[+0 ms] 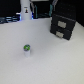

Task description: Open the kcup holder, insert the kcup into the holder, and close the kcup holder

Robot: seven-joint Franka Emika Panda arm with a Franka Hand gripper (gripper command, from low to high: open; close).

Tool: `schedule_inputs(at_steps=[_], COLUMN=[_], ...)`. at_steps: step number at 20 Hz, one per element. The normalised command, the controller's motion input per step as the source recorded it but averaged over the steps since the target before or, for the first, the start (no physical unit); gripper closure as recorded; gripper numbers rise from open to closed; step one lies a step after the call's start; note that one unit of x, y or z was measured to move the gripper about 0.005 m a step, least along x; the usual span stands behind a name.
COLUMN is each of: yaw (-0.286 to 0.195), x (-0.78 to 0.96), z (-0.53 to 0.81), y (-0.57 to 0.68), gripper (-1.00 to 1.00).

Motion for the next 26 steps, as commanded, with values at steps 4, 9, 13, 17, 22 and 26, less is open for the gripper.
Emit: schedule_inputs(at_steps=[4,9,13,17,22,26], yaw=[-0.11,-0.158,-0.207,-0.202,-0.187,-0.176], x=[-0.2,-0.22,-0.2,-0.19,-0.24,-0.28], z=[0.15,0.09,0.01,-0.04,-0.11,-0.17], y=[0.57,0.62,0.65,0.63,0.66,0.68], gripper=[-1.0,-1.0,-1.0,-1.0,-1.0,-1.0])
